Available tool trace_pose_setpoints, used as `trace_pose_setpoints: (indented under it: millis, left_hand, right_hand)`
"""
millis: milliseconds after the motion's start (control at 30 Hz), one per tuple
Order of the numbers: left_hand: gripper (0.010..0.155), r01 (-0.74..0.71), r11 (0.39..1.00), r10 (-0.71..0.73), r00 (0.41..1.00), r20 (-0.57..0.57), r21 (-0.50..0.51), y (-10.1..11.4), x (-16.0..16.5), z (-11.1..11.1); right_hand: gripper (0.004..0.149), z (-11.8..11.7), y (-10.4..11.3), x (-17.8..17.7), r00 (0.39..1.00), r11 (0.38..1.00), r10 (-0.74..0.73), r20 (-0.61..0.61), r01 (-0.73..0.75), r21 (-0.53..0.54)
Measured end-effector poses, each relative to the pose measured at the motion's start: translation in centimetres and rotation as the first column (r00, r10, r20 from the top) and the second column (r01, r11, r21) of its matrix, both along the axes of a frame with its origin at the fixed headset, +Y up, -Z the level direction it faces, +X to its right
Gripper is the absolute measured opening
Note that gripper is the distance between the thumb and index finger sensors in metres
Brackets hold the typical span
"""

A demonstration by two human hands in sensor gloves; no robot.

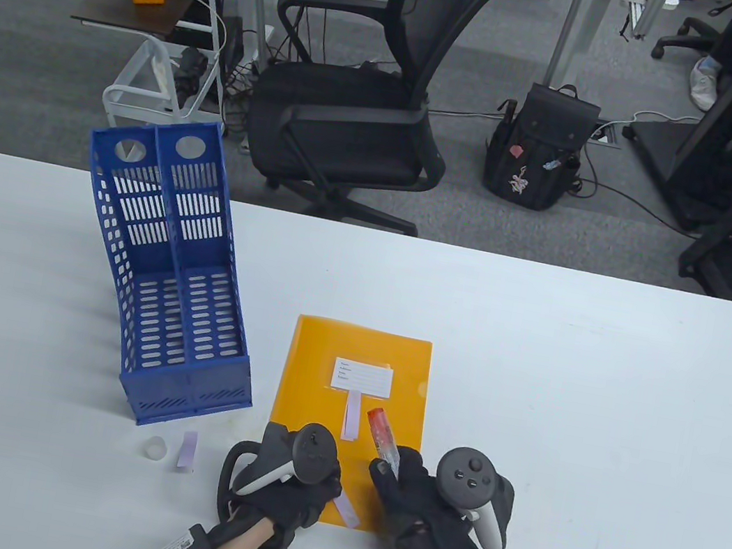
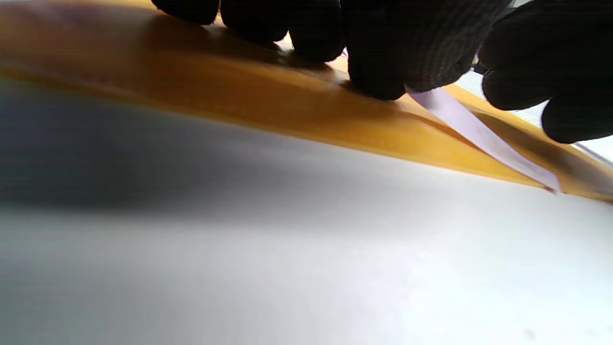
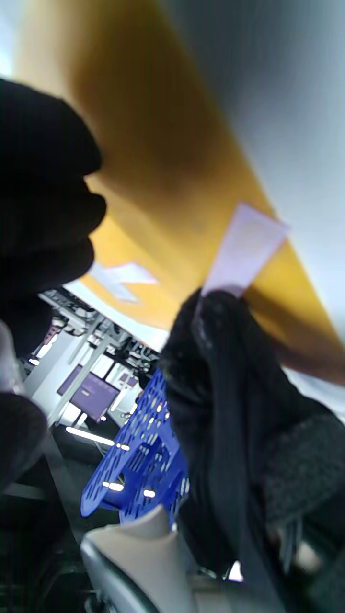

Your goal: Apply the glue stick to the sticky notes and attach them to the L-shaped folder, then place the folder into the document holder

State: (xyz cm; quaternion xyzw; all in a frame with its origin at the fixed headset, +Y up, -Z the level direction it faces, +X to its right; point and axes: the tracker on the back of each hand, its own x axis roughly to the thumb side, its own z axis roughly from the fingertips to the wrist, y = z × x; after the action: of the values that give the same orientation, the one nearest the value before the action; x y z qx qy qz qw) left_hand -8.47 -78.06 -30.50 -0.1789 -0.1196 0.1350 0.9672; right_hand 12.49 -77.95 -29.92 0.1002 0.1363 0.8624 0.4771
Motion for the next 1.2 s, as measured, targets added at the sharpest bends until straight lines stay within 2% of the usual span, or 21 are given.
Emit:
trace_pose_setpoints:
  millis: [233, 400, 667, 833, 900, 1067, 1100, 1200]
  left_hand:
    - [0.036, -0.022, 0.999, 0.021, 1.0, 0.012, 0.031, 0.2, -0.2, 0.2]
    - [0.036, -0.069, 0.998, 0.068, 0.997, 0.034, 0.014, 0.8, -0.5, 0.2]
    - [0.036, -0.236, 0.967, 0.24, 0.97, 0.036, -0.093, 0.9, -2.5, -0.5]
    - [0.036, -0.263, 0.963, 0.266, 0.963, 0.05, -0.056, 2.6, -3.0, -0.1]
    - [0.036, -0.258, 0.966, 0.258, 0.964, 0.058, -0.017, 3.5, -3.1, 0.1]
    - [0.036, -0.166, 0.963, 0.166, 0.986, 0.017, 0.213, 5.9, -2.7, -0.1]
    - [0.036, -0.144, 0.952, 0.15, 0.989, -0.003, 0.27, 6.3, -2.4, -0.4]
    - [0.036, -0.045, 0.938, 0.066, 0.997, -0.049, 0.344, 6.8, -1.5, -1.4]
  right_hand:
    - [0.063, 0.1, -0.2, -0.3, 0.999, 0.999, 0.051, -0.019, -0.051, 0.011]
    - [0.063, 0.1, -0.1, -0.2, 0.998, 0.998, 0.058, -0.022, -0.058, 0.009]
    - [0.062, -0.3, -0.4, 0.4, 1.0, 1.0, 0.02, 0.005, -0.02, -0.011]
    - [0.062, -0.4, -0.5, 0.9, 1.0, 1.0, -0.008, 0.007, 0.008, -0.014]
    - [0.062, -0.3, -0.6, 0.9, 1.0, 1.0, -0.011, 0.006, 0.011, -0.008]
    - [0.062, -0.2, -0.4, 0.7, 1.0, 1.0, 0.012, -0.003, -0.012, 0.004]
    - [0.062, -0.2, -0.4, 0.7, 1.0, 1.0, 0.016, -0.002, -0.016, 0.006]
    - [0.062, -0.2, -0.5, 0.9, 1.0, 1.0, 0.006, 0.006, -0.006, 0.002]
